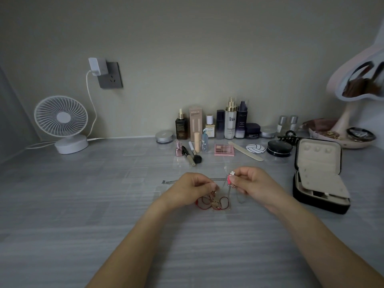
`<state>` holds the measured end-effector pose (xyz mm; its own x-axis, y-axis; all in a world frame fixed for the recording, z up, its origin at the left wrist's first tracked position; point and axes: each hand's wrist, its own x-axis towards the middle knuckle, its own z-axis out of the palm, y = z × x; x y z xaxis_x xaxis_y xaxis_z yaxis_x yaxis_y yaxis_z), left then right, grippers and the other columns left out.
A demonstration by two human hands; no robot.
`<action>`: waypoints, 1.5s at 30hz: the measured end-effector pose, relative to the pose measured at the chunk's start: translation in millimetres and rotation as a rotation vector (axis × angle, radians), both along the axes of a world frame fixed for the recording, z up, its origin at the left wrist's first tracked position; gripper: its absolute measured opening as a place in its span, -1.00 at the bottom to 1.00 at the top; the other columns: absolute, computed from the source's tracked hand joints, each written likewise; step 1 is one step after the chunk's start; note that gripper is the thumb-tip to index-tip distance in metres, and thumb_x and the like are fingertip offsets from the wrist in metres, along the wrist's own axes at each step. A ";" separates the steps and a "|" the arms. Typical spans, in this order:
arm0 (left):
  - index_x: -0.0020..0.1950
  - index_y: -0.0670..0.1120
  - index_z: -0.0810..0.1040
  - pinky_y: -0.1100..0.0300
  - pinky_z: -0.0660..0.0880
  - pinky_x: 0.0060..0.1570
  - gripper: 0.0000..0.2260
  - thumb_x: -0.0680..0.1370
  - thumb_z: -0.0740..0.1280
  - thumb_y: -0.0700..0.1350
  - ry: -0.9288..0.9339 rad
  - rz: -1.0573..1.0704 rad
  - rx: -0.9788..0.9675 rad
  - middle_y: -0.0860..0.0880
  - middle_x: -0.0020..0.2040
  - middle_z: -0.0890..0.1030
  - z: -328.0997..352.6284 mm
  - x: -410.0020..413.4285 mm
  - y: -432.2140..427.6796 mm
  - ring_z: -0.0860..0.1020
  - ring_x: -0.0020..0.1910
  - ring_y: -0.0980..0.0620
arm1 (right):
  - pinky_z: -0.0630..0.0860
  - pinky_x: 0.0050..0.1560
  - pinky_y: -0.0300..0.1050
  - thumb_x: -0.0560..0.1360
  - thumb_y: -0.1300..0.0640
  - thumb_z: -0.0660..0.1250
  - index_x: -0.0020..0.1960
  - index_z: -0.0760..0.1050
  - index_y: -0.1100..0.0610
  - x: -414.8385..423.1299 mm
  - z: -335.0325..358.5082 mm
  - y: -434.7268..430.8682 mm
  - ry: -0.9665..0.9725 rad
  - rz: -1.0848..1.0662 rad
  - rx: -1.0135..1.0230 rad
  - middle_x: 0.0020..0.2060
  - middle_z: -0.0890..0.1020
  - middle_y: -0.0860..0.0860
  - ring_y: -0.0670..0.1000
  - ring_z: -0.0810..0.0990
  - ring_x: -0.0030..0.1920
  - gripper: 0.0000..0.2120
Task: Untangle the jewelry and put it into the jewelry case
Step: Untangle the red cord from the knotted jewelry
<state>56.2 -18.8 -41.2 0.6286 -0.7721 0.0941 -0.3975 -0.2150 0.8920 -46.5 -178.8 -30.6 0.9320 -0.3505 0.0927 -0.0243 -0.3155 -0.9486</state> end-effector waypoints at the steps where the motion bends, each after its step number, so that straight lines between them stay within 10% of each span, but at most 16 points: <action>1: 0.02 -0.17 0.63 0.35 0.50 -0.07 -0.84 0.53 0.32 -0.13 0.003 0.016 -0.009 -0.02 -0.12 0.64 0.7 0.0 -0.2 0.58 -0.15 0.15 | 0.31 -0.42 -0.31 0.51 0.25 0.30 -0.19 0.54 0.16 0.2 -0.7 0.5 0.016 0.003 -0.029 -0.45 0.50 -0.02 -0.14 0.35 -0.49 -0.89; 19: -0.14 -0.08 0.58 0.05 0.53 -0.01 -0.96 0.50 0.36 -0.19 0.009 0.049 0.067 -0.06 -0.19 0.63 3.2 -1.2 1.1 0.56 -0.17 0.04 | 0.32 -0.40 -0.33 0.42 0.25 0.27 -0.20 0.48 0.16 -1.4 7.4 -2.0 -0.351 0.065 0.433 -0.44 0.49 -0.05 -0.15 0.33 -0.50 -0.95; 25: -0.19 -0.05 0.55 0.52 0.38 -0.35 -0.85 0.55 0.27 -0.23 0.057 0.080 -0.035 0.07 -0.27 0.56 12.6 -5.7 2.2 0.50 -0.37 0.34 | 0.35 -0.40 -0.41 0.52 0.29 0.27 -0.23 0.50 0.10 0.0 1.9 4.6 -0.117 -0.002 0.018 -0.39 0.53 -0.04 -0.25 0.39 -0.51 -0.82; 30: -0.17 -0.09 0.53 0.52 0.35 -0.39 -0.87 0.53 0.28 -0.28 0.098 0.080 -0.108 0.05 -0.27 0.54 13.7 -6.0 2.1 0.48 -0.42 0.36 | 0.39 -0.33 -0.45 0.51 0.28 0.29 -0.21 0.52 0.09 0.6 -2.4 8.7 -0.069 0.013 -0.054 -0.34 0.58 -0.06 -0.28 0.49 -0.41 -0.84; 45: -0.15 -0.07 0.50 0.48 0.36 -0.40 -0.92 0.54 0.32 -0.21 0.120 0.072 -0.055 0.01 -0.30 0.57 7.4 -3.8 1.5 0.50 -0.42 0.28 | 0.26 -0.38 -0.29 0.52 0.33 0.18 -0.21 0.46 0.15 0.6 6.6 2.0 -0.380 -0.058 0.450 -0.49 0.51 -0.11 -0.18 0.31 -0.53 -0.81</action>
<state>52.5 -17.3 -33.9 0.6914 -0.7203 0.0556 -0.2724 -0.1886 0.9435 -45.9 -176.8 -24.0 0.8406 -0.4823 0.2466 0.3379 0.1111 -0.9346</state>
